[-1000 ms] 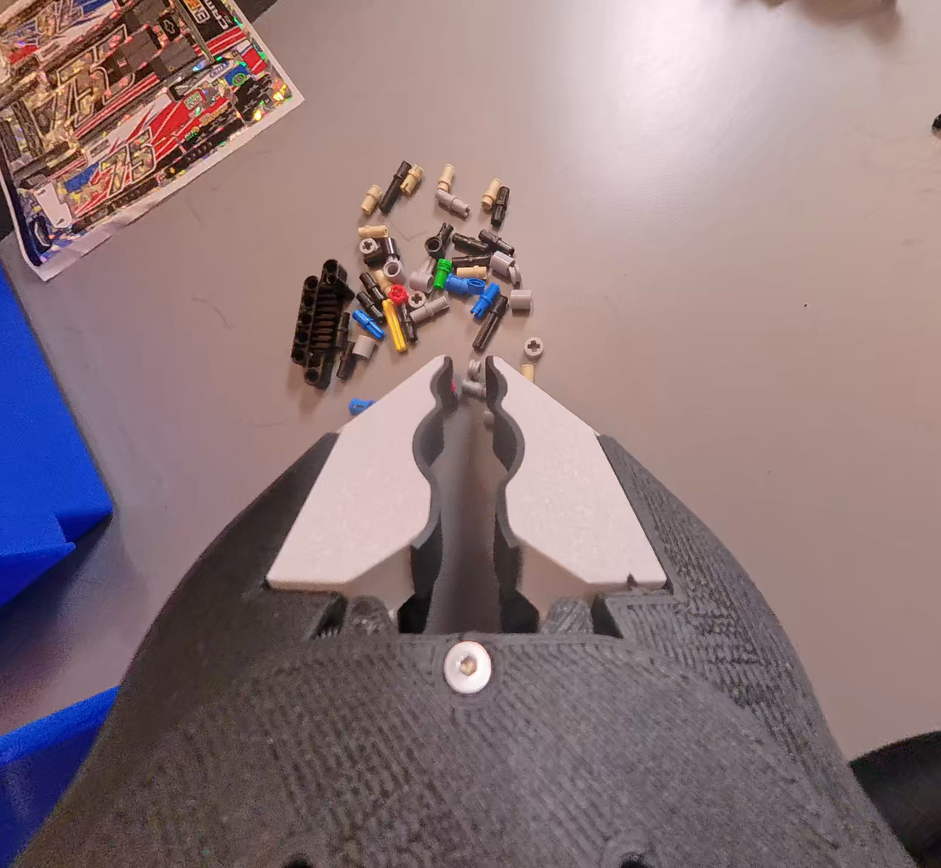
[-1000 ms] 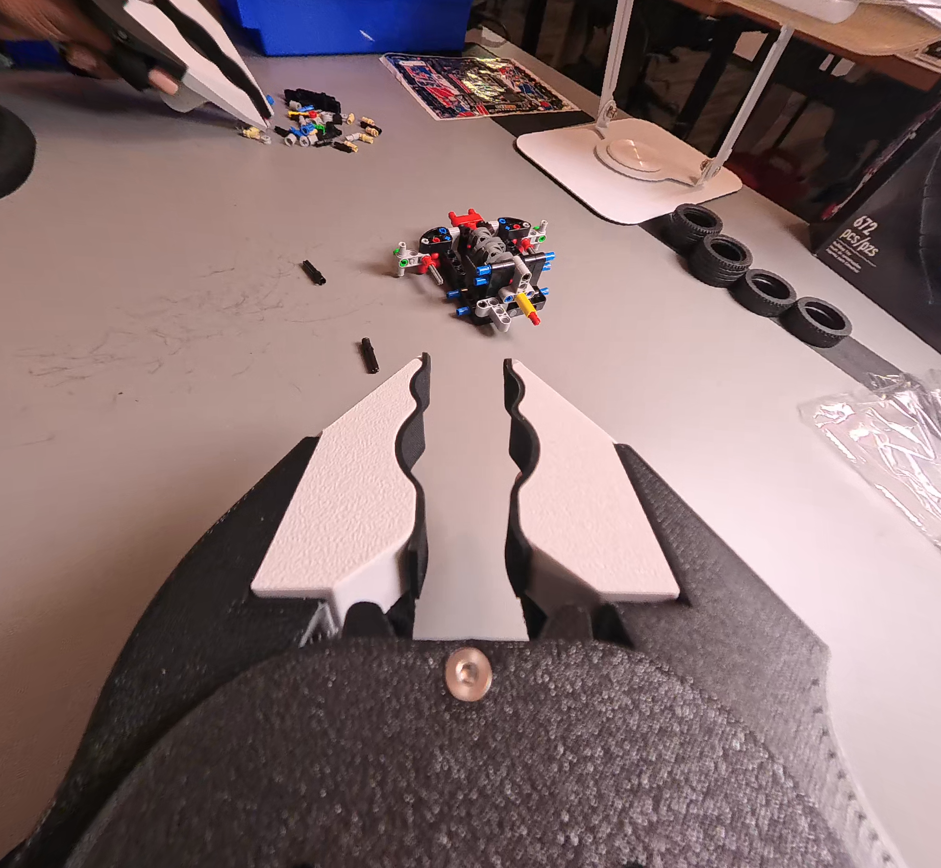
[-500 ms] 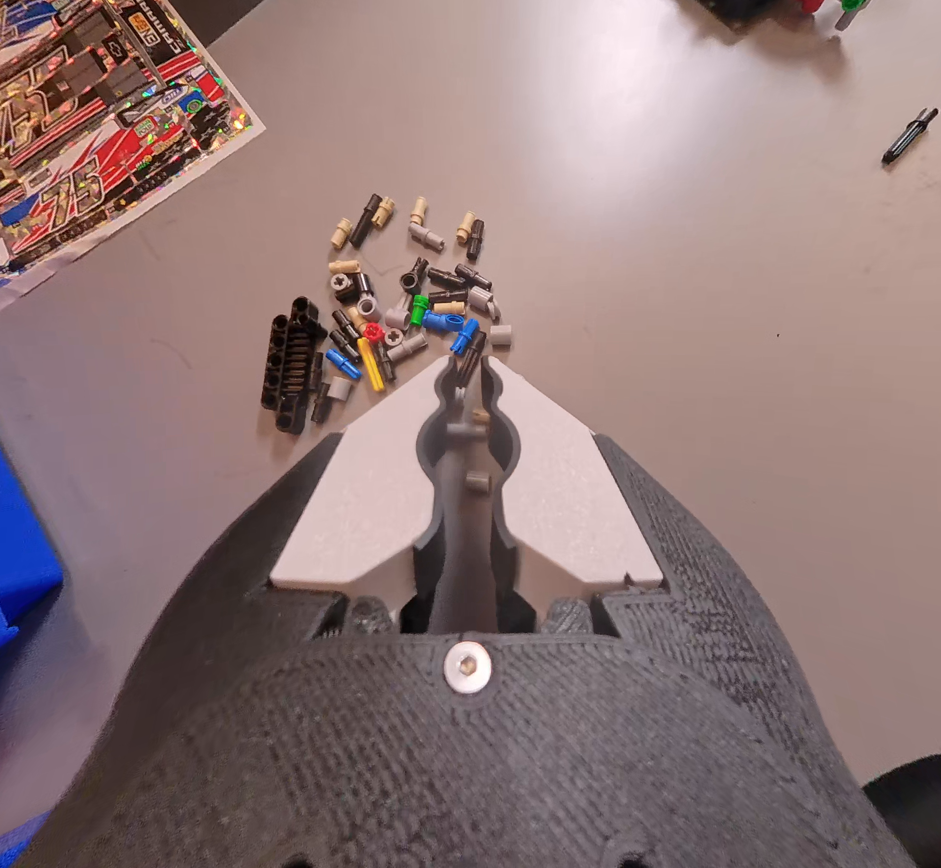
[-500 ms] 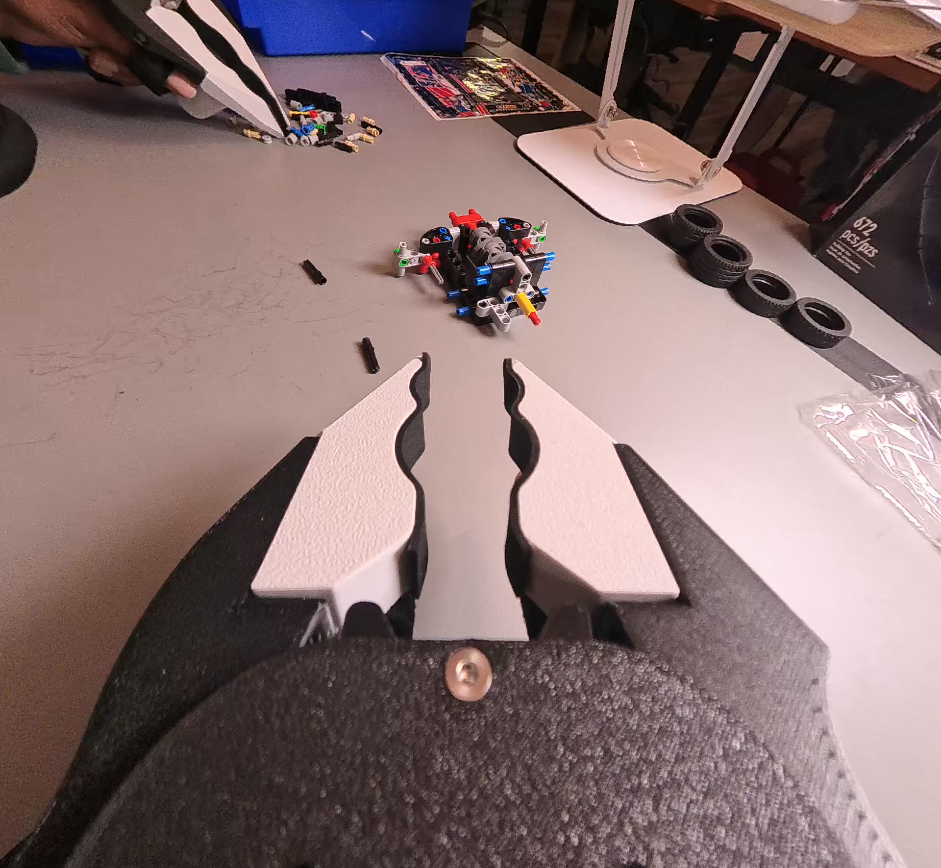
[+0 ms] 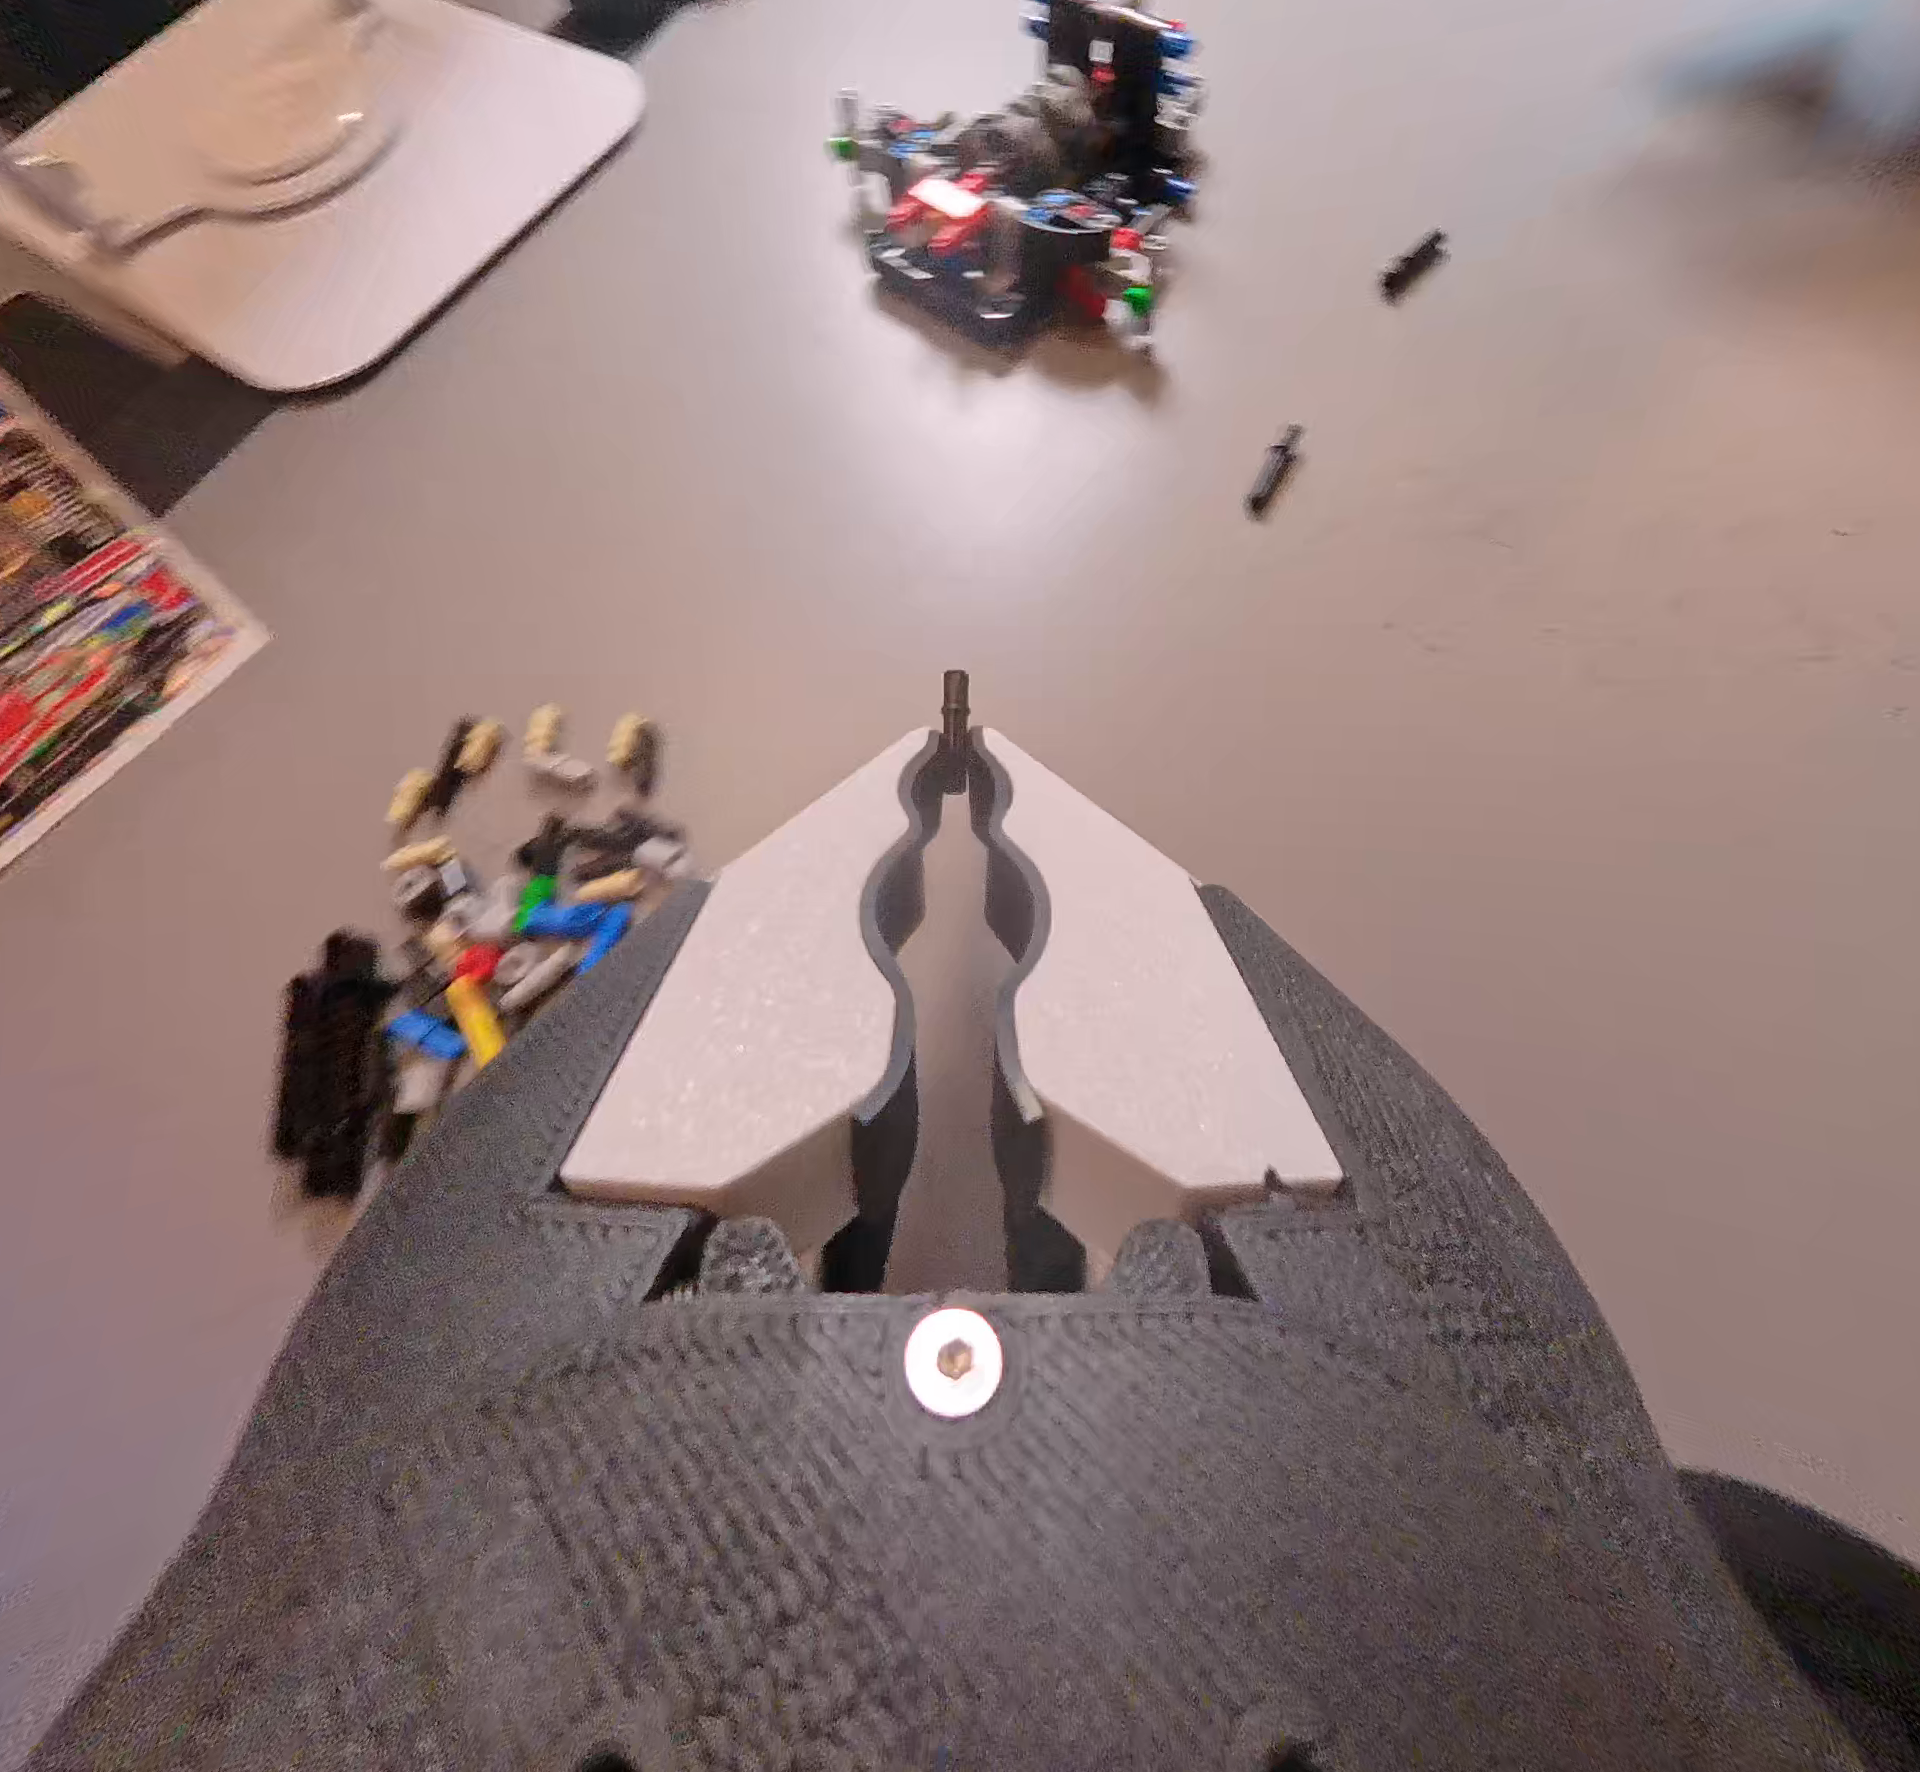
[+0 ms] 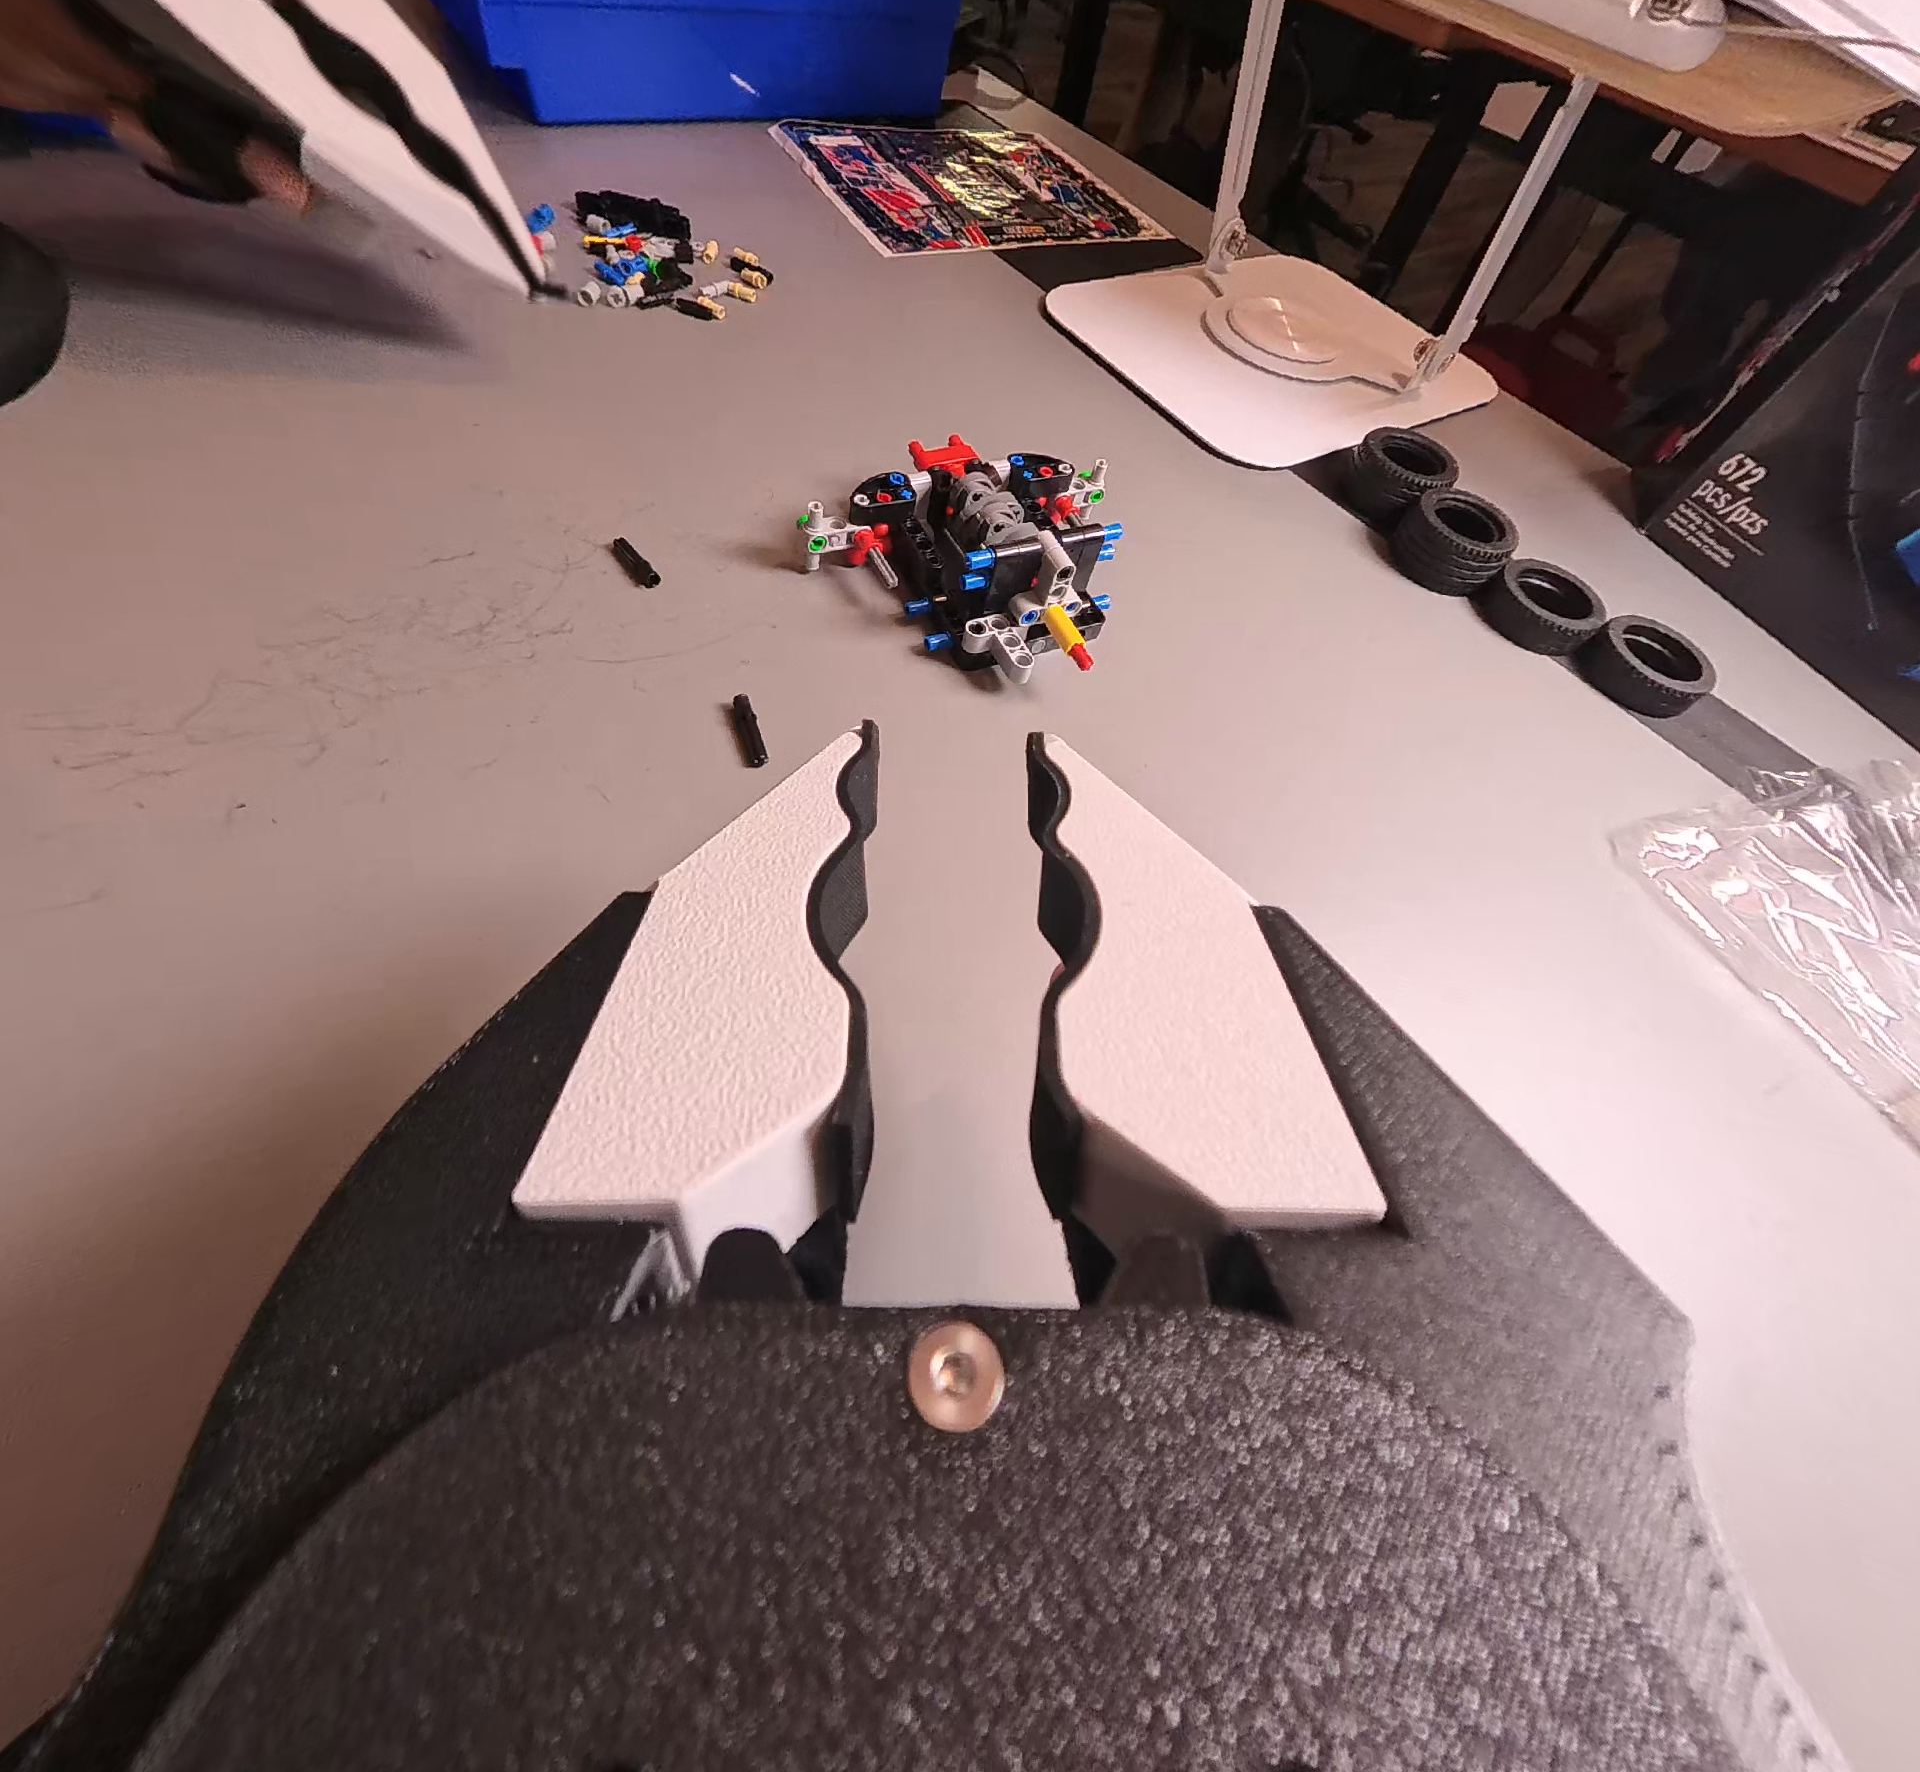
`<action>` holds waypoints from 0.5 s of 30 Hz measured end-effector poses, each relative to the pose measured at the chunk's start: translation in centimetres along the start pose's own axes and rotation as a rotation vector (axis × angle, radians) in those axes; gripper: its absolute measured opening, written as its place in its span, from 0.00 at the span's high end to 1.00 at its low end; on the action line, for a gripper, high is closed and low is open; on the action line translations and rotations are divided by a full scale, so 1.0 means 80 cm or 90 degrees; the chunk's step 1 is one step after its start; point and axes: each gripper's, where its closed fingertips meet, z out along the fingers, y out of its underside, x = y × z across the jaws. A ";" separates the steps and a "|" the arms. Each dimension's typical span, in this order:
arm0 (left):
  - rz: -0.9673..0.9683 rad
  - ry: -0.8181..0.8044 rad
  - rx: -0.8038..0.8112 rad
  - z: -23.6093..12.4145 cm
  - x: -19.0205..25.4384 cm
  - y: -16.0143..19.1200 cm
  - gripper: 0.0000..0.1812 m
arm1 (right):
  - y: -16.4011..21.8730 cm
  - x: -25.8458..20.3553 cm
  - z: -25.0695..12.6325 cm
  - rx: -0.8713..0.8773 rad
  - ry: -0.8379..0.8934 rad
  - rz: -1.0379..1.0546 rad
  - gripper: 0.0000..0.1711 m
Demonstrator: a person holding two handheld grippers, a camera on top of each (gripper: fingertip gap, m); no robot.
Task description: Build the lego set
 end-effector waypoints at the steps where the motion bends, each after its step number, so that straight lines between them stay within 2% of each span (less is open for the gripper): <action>1: 0.021 0.012 -0.008 0.011 0.014 -0.002 0.99 | -0.001 0.002 -0.001 0.001 0.004 -0.002 0.85; 3: 0.067 0.018 -0.024 0.030 0.034 -0.006 0.99 | -0.004 0.006 -0.006 0.010 0.015 -0.003 0.85; 8: 0.092 0.046 -0.027 0.055 0.058 -0.016 0.99 | -0.015 0.024 -0.023 0.050 0.053 0.018 0.83; 15: 0.094 0.061 0.000 0.054 0.063 -0.020 0.91 | -0.014 0.033 -0.031 0.063 0.073 0.025 0.83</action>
